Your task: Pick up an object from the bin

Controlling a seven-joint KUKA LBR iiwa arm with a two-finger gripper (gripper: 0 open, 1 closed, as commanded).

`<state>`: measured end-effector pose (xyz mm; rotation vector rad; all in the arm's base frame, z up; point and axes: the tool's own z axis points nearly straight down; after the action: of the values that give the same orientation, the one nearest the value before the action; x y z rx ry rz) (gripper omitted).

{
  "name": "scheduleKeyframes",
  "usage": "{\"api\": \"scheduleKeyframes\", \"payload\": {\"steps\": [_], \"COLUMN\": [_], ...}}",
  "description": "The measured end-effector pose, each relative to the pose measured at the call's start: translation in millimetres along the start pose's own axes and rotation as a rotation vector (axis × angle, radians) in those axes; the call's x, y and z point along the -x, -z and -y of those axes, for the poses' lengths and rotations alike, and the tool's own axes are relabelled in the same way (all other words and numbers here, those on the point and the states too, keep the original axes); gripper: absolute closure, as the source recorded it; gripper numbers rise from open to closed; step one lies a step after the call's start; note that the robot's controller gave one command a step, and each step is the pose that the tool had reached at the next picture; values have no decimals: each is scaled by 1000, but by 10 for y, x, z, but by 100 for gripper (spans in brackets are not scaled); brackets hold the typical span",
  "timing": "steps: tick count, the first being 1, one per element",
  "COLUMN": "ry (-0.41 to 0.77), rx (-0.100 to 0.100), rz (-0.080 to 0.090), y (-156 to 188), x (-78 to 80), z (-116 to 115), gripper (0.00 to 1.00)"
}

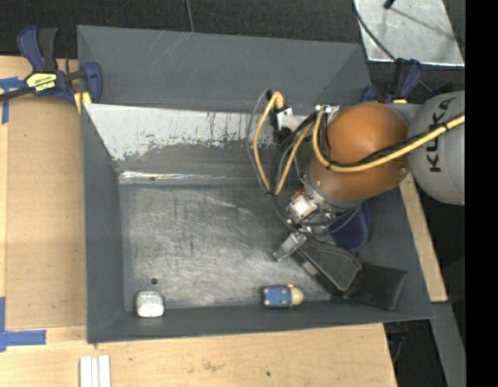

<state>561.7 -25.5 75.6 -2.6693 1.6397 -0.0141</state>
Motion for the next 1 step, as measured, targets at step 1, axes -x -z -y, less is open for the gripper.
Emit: {"api": "scheduleKeyframes", "payload": {"steps": [1], "ry": [-1], "rx": [8], "rz": [2], "y": [55], "x": [-7], "z": [7], "gripper": [100]}}
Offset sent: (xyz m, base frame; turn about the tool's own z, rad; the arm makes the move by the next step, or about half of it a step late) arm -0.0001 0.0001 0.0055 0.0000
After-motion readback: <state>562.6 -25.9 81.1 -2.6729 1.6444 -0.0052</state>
